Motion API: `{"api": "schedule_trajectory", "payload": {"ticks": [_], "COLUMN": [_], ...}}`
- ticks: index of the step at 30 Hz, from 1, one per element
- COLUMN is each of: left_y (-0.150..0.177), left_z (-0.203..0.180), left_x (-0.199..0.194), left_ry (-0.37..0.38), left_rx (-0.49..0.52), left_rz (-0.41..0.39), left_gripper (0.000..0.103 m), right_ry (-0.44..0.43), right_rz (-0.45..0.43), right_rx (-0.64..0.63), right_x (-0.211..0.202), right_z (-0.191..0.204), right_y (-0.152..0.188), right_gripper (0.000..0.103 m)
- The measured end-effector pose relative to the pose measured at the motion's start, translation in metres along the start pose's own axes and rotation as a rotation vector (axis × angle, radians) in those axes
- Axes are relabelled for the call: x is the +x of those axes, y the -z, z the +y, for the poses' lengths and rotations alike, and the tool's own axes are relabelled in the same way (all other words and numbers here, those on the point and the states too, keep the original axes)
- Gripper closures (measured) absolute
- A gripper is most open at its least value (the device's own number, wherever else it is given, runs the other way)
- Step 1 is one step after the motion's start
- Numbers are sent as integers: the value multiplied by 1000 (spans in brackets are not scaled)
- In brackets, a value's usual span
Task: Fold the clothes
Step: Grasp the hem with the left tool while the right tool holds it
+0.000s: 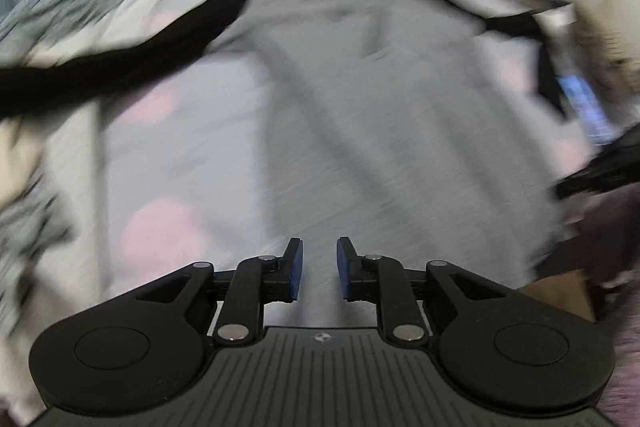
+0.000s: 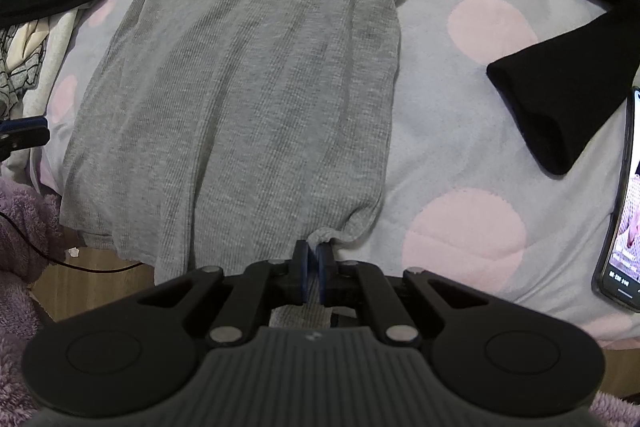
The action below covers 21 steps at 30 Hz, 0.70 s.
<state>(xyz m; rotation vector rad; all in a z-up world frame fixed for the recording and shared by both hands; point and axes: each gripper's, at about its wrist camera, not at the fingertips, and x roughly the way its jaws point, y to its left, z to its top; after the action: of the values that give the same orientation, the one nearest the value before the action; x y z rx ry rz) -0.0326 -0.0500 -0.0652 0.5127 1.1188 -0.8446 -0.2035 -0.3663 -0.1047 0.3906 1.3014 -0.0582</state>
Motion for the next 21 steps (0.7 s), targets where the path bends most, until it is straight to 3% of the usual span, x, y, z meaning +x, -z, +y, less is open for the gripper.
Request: {"api": "schedule_trajectory", "payload": {"ticks": [4,8,12,17,21], "left_y": [11,18,19,15,16], "left_z": [-5,-12,-17,-20,-28], "left_x": [18,30,31,15,12], "left_ry": [7,-59,-66,58,97], "left_rx": [46,111,158,152,166], "left_rz": [89,134,121,20,-10], "left_gripper": [90,91,90,90,90], "right_ry": [8,14,12,11,12], "right_rz": [6,6,6,4,5], "right_rx": [-7,-15,-11,-13,-18], "right_x": [0,1,2,3,4], "right_z": [2,3,2,2,2], "right_y": [-2,-3,-3,-3,-2], "right_gripper": [97,97,97,96,96]}}
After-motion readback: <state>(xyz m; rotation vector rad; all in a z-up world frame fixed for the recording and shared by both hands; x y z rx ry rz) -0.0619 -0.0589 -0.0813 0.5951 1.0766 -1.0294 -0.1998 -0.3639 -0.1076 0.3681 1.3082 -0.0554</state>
